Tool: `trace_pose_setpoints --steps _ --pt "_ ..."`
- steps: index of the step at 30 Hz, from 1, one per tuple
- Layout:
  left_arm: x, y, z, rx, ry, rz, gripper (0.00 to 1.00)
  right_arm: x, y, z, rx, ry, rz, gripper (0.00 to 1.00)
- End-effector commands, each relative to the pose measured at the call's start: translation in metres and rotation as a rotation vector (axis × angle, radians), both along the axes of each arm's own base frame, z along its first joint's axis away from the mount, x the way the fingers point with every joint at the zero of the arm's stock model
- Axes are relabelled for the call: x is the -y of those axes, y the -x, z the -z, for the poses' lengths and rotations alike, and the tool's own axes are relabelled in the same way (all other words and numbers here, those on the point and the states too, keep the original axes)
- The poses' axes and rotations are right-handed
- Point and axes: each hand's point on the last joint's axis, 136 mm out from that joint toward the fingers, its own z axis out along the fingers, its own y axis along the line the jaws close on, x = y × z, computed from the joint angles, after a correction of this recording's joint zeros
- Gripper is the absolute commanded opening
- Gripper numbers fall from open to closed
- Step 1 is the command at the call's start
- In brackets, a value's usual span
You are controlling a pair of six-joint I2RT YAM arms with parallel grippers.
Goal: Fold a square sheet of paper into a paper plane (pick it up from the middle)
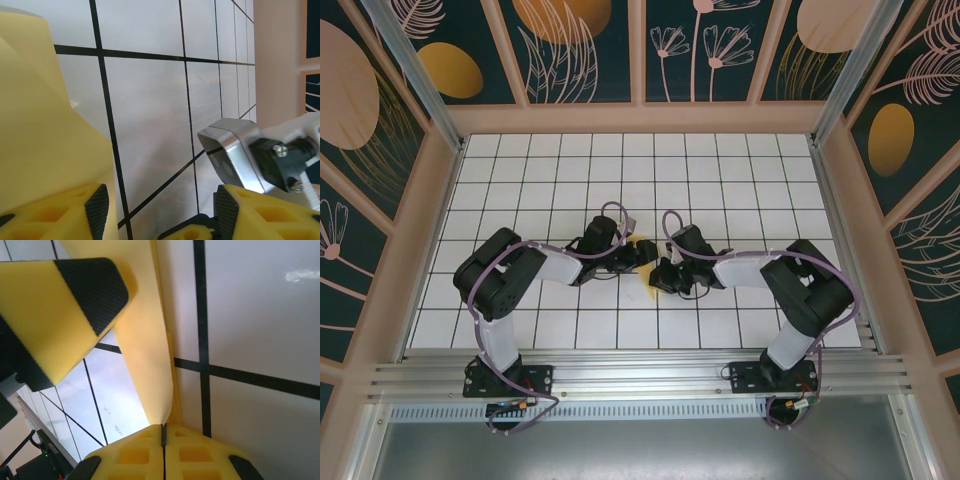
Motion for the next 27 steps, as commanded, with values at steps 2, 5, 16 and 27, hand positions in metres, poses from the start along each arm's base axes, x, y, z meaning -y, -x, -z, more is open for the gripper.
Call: trace_pose_setpoints --steps 2,5,16,27 --pt "-0.020 0.018 0.053 -0.116 -0.152 -0.010 0.62 0.005 0.026 0.021 -0.088 0.019 -0.036 0.08" --pt "-0.020 0.017 0.052 -0.113 -0.155 -0.011 0.62 0.007 0.028 0.021 -0.094 0.025 -0.035 0.10" --pt "-0.020 0.018 0.054 -0.120 -0.163 -0.009 0.61 0.009 0.035 0.007 -0.088 0.004 -0.029 0.14" --pt "-0.020 0.017 0.053 -0.118 -0.165 -0.006 0.61 0.023 0.046 0.032 -0.150 0.080 -0.005 0.06"
